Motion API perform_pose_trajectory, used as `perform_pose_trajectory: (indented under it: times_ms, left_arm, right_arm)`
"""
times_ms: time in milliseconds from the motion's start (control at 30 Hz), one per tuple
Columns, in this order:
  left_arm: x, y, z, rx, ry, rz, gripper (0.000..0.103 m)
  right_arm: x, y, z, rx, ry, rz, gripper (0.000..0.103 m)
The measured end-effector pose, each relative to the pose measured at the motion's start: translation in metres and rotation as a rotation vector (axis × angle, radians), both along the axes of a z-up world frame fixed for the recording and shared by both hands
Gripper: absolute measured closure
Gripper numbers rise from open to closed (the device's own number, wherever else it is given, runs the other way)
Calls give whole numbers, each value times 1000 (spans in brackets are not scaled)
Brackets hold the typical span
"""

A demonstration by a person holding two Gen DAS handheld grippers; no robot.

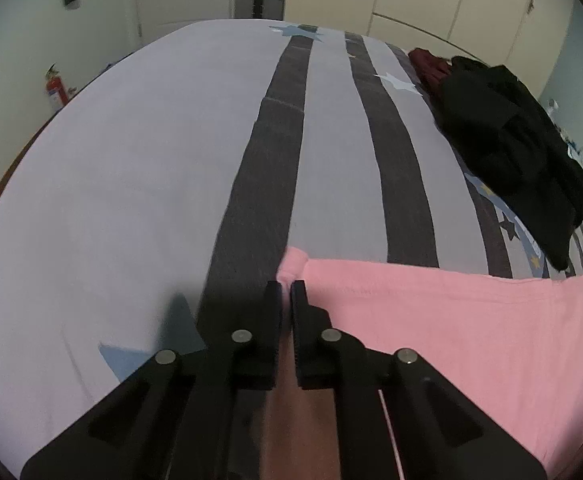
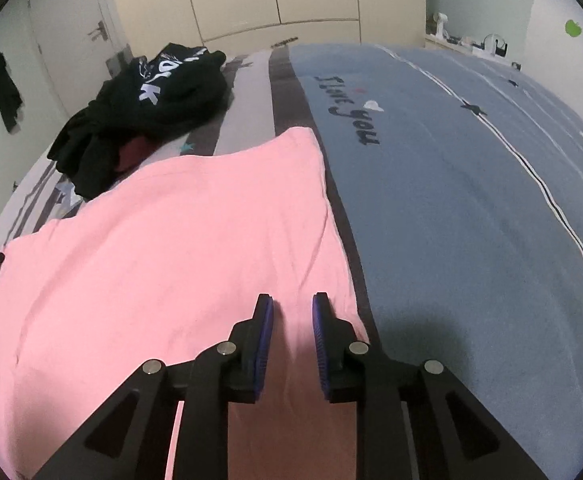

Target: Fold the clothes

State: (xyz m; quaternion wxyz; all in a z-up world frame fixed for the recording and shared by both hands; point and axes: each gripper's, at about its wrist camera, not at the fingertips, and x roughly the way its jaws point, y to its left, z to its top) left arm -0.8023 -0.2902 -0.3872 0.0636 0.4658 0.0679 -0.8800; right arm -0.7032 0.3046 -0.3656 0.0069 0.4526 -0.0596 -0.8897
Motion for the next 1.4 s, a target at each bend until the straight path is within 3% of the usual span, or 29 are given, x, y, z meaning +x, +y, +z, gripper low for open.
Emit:
perform_pose_trajectory:
  times_ms: [133,233,367,467,667,867,1000,1067,1133,1233,1400]
  left_arm:
    - [-6,-4,11,-51,15,-26,101]
    - [-11,-5,14,-138,20,-21,103]
    - [-5,-35,28,-80,67,124,103]
    - [15,-24,41,-75,93,62,102]
    - [105,21,61,-13,125,-119,102]
    - [186,56,36,-25,64,-181,102]
    - [204,39,4,-56,-45,-64,102]
    - [203,30,3,-78,-39,-36,101]
    - [203,22,7,-126,-42,4,101]
    - [214,8,20,-89,-14,87,102]
    - [254,42,53,-57,60,15,101]
  right_arm:
    - [-6,0,1,27,2,11,84]
    - [-6,2,1,38,0,14,84]
    - [-7,-4,-1,78,5,23,84]
    - [-7,-3,-2,82,8,25,83]
    - [4,-5,15,97,35,24,82]
    - [61,-22,45,73,102,85,82]
    - [97,-24,21,149,5,114,82]
    - [110,-13,1,192,-60,100,82]
    - [118,5,-1,191,-40,78,81]
    - [116,26,9,192,-43,3,81]
    - [133,27,33,155,-5,-9,79]
